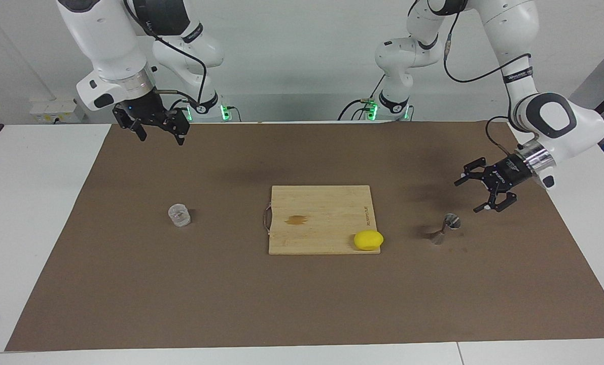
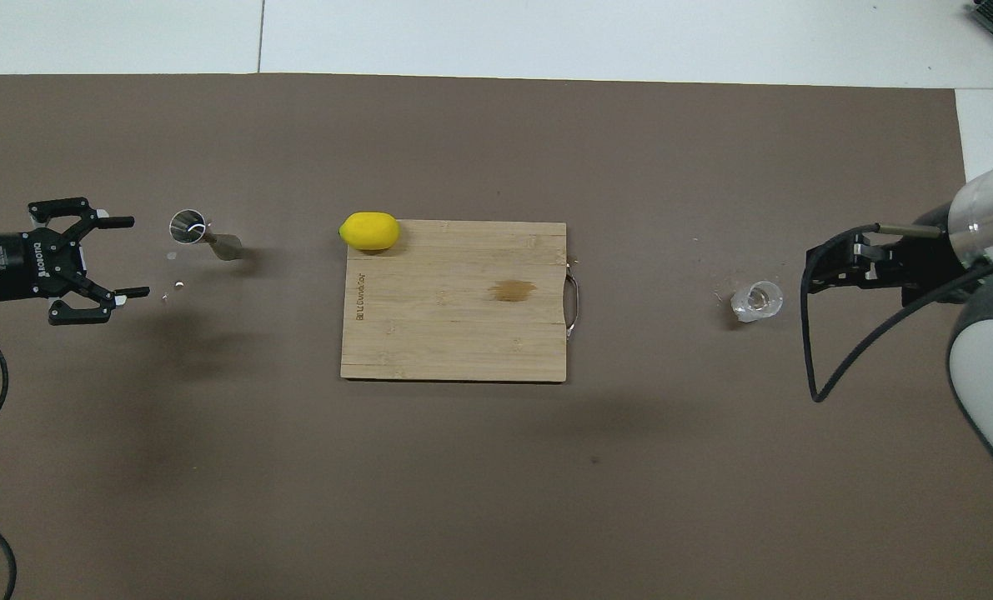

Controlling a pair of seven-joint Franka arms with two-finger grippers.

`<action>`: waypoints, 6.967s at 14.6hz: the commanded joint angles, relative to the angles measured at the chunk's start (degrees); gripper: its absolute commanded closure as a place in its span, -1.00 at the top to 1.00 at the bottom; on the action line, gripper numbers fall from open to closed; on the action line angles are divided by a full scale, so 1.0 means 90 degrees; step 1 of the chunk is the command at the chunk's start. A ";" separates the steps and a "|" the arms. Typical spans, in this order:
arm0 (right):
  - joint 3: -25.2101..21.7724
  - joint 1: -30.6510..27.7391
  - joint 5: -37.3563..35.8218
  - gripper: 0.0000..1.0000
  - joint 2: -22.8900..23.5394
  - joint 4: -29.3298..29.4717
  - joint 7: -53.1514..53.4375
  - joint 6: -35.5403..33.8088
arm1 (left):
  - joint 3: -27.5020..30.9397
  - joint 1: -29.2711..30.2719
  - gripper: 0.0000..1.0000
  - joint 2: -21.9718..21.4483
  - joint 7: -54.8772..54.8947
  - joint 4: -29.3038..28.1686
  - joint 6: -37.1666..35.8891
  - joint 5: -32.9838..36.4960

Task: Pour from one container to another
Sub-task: 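Open the left gripper and reach toward the small dark cup, then close the left gripper on the dark cup and lift it, then carry the dark cup onto the wooden board and release it, then retract the left gripper while the right gripper reaches the glass cup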

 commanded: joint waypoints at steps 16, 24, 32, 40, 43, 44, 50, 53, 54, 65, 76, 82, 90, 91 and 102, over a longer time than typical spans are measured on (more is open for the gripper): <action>0.0027 -0.0085 0.0133 1.00 -0.0075 -0.0103 -0.0175 0.0088 | -0.0051 -0.0653 0.93 0.0232 0.0431 -0.0981 0.1645 -0.2998; 0.0027 -0.0085 0.0133 1.00 -0.0085 -0.0132 -0.0175 0.0098 | -0.0051 -0.0653 -0.05 0.0251 0.0490 -0.0991 0.1723 -0.3077; 0.0027 -0.0085 0.0133 1.00 -0.0094 -0.0133 -0.0175 0.0098 | -0.0061 -0.0634 -1.00 0.0232 0.0471 -0.0933 0.1558 -0.3086; 0.0027 -0.0085 0.0133 1.00 -0.0094 -0.0133 -0.0175 0.0098 | -0.0530 -0.1364 -1.00 -0.0207 -0.0044 -0.0298 0.1087 -0.3047; 0.0027 -0.0085 0.0133 1.00 -0.0094 -0.0133 -0.0175 0.0098 | -0.0530 -0.2300 -1.00 -0.0364 -0.0798 -0.0288 0.1905 -0.3067; 0.0027 -0.0085 0.0133 1.00 -0.0094 -0.0142 -0.0175 0.0098 | -0.0578 -0.2622 -1.00 -0.0393 -0.0799 -0.0278 0.2315 -0.3105; 0.0027 -0.0085 0.0133 1.00 -0.0094 -0.0133 -0.0165 0.0088 | -0.0598 -0.4381 -1.00 -0.0257 -0.0799 -0.0337 0.4181 -0.4569; 0.0027 -0.0085 0.0133 1.00 -0.0094 -0.0132 -0.0165 0.0088 | -0.0588 -0.4949 -1.00 -0.0052 -0.0799 -0.0308 0.4866 -0.4823; 0.0027 -0.0085 0.0133 1.00 -0.0094 -0.0132 -0.0165 0.0088 | -0.0588 -0.4969 -1.00 0.0132 -0.0789 -0.0182 0.4926 -0.4883; 0.0026 -0.0085 0.0133 1.00 -0.0085 -0.0132 -0.0156 0.0088 | -0.0578 -0.5350 -1.00 0.1130 -0.0750 0.0912 0.5297 -0.5235; 0.0027 -0.0172 0.0133 1.00 -0.0085 -0.0123 -0.0146 0.0039 | -0.0588 -0.5360 1.00 0.1228 -0.0819 0.0894 0.5268 -0.5167; 0.0017 -0.0182 0.0133 1.00 -0.0094 -0.0123 -0.0039 0.0068 | -0.0578 -0.5341 1.00 0.0244 -0.0819 0.0135 0.5102 -0.4942; 0.0017 -0.0328 0.0133 1.00 0.0042 -0.0113 0.1697 0.0537 | -0.0559 -0.4093 1.00 -0.0666 -0.0838 -0.0581 0.3494 -0.1754; 0.0017 -0.0367 0.0133 1.00 0.0100 -0.0113 0.2000 0.0605 | -0.0549 -0.3917 1.00 -0.0676 -0.0838 -0.0542 0.3239 -0.1275; 0.0017 -0.1060 0.1009 1.00 0.1378 -0.0396 0.4776 0.2030 | -0.0510 -0.2616 1.00 -0.0891 -0.0751 0.0365 0.2203 0.5315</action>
